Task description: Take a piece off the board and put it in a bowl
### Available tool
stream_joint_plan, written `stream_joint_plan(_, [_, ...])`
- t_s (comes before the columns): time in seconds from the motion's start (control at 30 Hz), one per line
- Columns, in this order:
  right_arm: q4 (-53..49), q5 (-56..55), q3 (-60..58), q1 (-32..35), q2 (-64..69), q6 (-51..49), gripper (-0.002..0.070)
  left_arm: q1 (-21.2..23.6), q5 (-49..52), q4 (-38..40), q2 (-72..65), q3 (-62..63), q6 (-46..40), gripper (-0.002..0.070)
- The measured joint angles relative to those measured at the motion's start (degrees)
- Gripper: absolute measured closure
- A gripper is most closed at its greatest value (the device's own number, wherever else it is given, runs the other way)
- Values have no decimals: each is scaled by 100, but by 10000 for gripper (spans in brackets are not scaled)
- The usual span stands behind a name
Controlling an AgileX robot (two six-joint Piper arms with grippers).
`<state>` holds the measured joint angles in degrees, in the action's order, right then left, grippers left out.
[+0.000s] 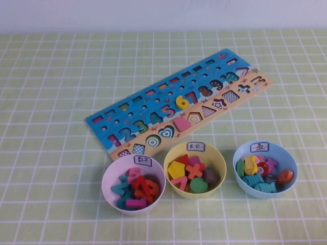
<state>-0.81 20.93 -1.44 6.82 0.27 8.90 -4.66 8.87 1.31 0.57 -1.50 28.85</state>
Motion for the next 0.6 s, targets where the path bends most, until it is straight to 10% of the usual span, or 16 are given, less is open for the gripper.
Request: stream_joint_plan(0.6, [0, 0, 0, 0, 0, 0, 694, 0, -1248, 477, -22, 155, 116, 680])
